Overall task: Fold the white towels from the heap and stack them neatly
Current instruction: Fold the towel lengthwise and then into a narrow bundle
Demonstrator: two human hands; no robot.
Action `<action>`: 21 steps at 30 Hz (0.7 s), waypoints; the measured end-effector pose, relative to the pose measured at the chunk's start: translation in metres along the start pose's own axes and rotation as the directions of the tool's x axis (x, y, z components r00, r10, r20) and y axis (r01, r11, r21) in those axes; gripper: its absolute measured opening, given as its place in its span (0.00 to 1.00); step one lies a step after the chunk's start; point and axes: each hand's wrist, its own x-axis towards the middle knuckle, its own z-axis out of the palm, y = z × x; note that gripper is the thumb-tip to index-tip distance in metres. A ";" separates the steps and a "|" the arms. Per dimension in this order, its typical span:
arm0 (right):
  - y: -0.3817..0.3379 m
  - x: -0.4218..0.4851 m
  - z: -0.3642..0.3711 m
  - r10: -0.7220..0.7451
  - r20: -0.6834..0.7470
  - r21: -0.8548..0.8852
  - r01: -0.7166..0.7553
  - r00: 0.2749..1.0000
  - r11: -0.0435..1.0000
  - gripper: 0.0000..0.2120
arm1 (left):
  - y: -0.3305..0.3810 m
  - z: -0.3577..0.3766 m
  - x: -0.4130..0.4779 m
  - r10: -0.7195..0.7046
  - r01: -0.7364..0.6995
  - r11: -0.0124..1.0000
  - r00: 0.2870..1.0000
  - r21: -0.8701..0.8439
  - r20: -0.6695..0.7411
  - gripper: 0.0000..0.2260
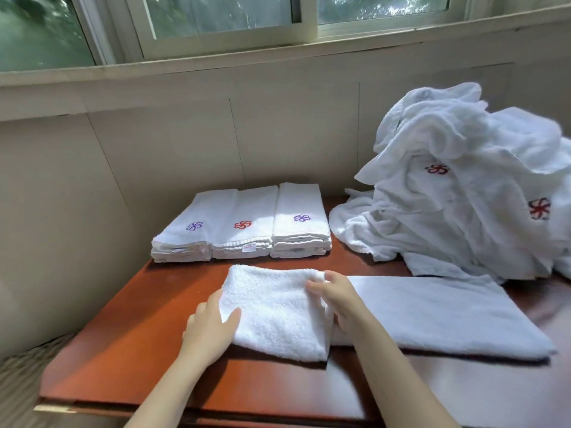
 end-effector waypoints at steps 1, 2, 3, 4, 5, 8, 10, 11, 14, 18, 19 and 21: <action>-0.001 -0.002 0.000 -0.028 -0.009 -0.010 0.028 1.000 1.000 0.06 | 0.000 0.000 0.000 0.004 -0.004 1.000 1.000 -0.005 0.008 0.26; -0.002 -0.003 0.000 -0.045 -0.005 -0.008 0.045 0.999 0.999 0.05 | -0.001 0.000 0.000 0.008 -0.008 1.000 1.000 -0.010 0.018 0.26; -0.004 -0.003 0.000 -0.046 0.006 0.009 0.046 0.999 0.999 0.04 | -0.001 -0.001 0.000 0.011 -0.011 1.000 1.000 -0.014 0.026 0.27; -0.005 -0.004 -0.001 -0.032 0.018 0.038 0.031 0.999 0.999 0.05 | -0.002 -0.001 0.001 0.013 -0.013 1.000 1.000 -0.016 0.026 0.27; -0.006 -0.003 -0.001 -0.001 0.022 0.070 -0.001 1.000 0.998 0.07 | -0.002 -0.001 0.001 0.014 -0.013 1.000 1.000 -0.019 0.022 0.27; -0.005 -0.005 -0.002 0.069 -0.008 0.011 -0.069 0.998 0.998 0.11 | -0.005 0.002 0.002 0.025 -0.026 0.998 0.999 -0.055 -0.025 0.26; -0.002 -0.006 -0.004 0.027 -0.062 -0.114 -0.034 0.998 0.993 0.18 | -0.009 0.007 0.000 0.065 -0.077 0.990 0.992 -0.115 -0.106 0.24; -0.001 -0.007 -0.005 0.013 -0.088 -0.156 -0.027 0.996 0.987 0.19 | -0.012 0.009 -0.002 0.088 -0.115 0.980 0.982 -0.165 -0.165 0.22; 0.001 -0.005 -0.008 0.073 -0.121 -0.154 -0.092 0.990 0.984 0.14 | -0.020 0.013 -0.004 0.051 -0.174 0.908 0.949 -0.382 -0.312 0.17; -0.001 -0.002 -0.012 0.213 -0.157 -0.028 -0.220 0.964 0.975 0.09 | -0.023 0.012 -0.004 -0.051 -0.176 0.811 0.929 -0.559 -0.367 0.10; 0.000 0.000 -0.013 0.230 -0.161 -0.013 -0.235 0.960 0.972 0.11 | -0.023 0.012 -0.004 -0.046 -0.182 0.807 0.929 -0.561 -0.367 0.09; 0.001 0.000 -0.014 0.251 -0.147 0.007 -0.253 0.957 0.967 0.09 | -0.023 0.013 -0.004 -0.027 -0.192 0.814 0.930 -0.548 -0.366 0.08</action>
